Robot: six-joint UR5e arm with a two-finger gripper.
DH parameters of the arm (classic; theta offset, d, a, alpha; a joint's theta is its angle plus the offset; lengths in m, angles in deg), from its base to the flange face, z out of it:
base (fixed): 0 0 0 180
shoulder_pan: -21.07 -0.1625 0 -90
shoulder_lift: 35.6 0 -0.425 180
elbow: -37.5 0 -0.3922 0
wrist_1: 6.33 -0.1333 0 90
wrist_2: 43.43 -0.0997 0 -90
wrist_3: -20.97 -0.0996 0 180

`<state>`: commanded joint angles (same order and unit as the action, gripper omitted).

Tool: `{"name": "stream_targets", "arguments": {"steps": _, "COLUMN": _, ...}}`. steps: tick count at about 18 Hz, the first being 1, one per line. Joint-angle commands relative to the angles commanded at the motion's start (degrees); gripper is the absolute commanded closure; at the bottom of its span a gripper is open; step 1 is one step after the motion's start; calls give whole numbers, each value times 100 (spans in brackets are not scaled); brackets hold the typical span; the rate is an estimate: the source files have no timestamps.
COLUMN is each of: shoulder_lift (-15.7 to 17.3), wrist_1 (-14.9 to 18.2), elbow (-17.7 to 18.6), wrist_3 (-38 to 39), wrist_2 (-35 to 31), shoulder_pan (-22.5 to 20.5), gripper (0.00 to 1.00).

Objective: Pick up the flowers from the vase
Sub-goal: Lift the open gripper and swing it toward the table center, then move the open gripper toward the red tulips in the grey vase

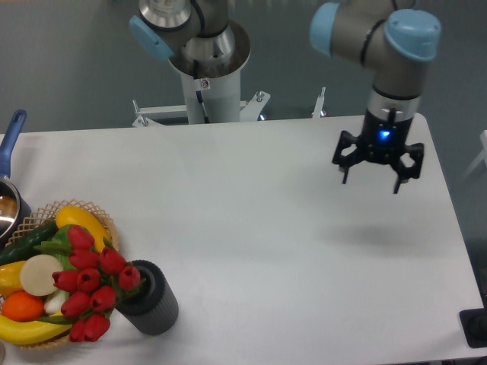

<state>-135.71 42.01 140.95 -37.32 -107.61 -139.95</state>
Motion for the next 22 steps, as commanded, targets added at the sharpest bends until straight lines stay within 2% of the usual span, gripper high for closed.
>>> {"name": "stream_targets", "arguments": {"steps": 3, "shoulder_lift": 87, "wrist_1": -53, "elbow": 53, "wrist_3": 379, "wrist_2": 405, "shoulder_pan": 238, "gripper": 0}}
{"name": "stream_targets", "arguments": {"steps": 7, "shoulder_lift": 97, "wrist_1": -114, "elbow": 53, "wrist_3": 547, "wrist_2": 511, "shoulder_pan": 589, "gripper": 0}}
{"name": "stream_targets", "arguments": {"steps": 9, "shoulder_lift": 1, "wrist_1": -499, "elbow": 79, "wrist_3": 590, "wrist_2": 966, "shoulder_pan": 660, "gripper": 0}}
{"name": "stream_targets", "arguments": {"steps": 10, "shoulder_lift": 0, "wrist_1": -527, "elbow": 114, "wrist_3": 591, "wrist_2": 1178, "shoulder_pan": 669, "gripper": 0}}
{"name": "stream_targets", "arguments": {"steps": 15, "shoulder_lift": 26, "wrist_1": -545, "elbow": 220, "wrist_3": 564, "wrist_2": 1645, "shoulder_pan": 739, "gripper": 0}}
{"name": "stream_targets", "arguments": {"steps": 22, "shoulder_lift": -123, "wrist_1": -562, "elbow": 229, "wrist_3": 555, "wrist_2": 1646, "shoulder_pan": 818, "gripper": 0}}
